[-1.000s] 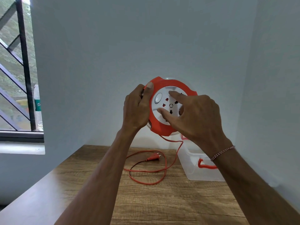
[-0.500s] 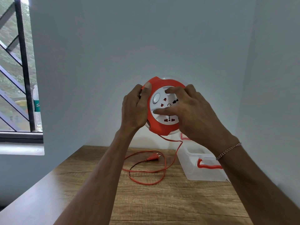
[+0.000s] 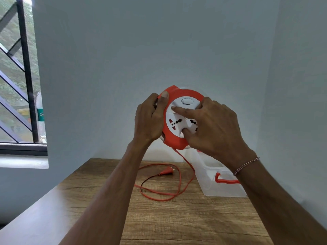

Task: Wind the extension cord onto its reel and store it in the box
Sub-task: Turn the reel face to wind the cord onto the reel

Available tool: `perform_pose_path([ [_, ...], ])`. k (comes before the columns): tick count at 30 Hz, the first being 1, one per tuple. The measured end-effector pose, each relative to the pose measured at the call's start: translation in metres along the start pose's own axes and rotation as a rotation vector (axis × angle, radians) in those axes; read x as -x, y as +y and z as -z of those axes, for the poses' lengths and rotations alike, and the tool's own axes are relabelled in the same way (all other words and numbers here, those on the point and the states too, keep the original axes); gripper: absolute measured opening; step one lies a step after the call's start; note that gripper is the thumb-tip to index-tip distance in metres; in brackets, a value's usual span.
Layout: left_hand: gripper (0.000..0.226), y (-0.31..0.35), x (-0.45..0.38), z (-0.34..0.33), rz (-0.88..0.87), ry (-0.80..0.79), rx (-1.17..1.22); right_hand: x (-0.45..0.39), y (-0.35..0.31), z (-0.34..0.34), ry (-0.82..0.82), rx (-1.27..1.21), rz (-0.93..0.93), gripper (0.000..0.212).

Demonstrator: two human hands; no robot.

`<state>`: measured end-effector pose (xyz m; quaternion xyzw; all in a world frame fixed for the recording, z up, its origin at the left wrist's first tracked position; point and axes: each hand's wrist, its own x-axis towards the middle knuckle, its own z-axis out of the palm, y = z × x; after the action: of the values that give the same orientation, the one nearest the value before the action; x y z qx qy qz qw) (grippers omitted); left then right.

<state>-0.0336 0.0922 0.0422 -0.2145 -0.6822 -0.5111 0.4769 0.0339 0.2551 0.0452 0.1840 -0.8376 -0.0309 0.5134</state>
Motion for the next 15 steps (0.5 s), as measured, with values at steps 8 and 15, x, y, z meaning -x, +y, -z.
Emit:
perform_pose_path([
  [8,0.044,-0.002,0.000,-0.001,0.004,0.001,0.037,-0.007,-0.003,0.001,0.078,-0.166,-0.156,0.063],
  [15,0.047,-0.006,-0.001,-0.001,0.008,0.008,0.030,-0.008,0.004,0.010,0.050,-0.176,-0.022,0.032],
])
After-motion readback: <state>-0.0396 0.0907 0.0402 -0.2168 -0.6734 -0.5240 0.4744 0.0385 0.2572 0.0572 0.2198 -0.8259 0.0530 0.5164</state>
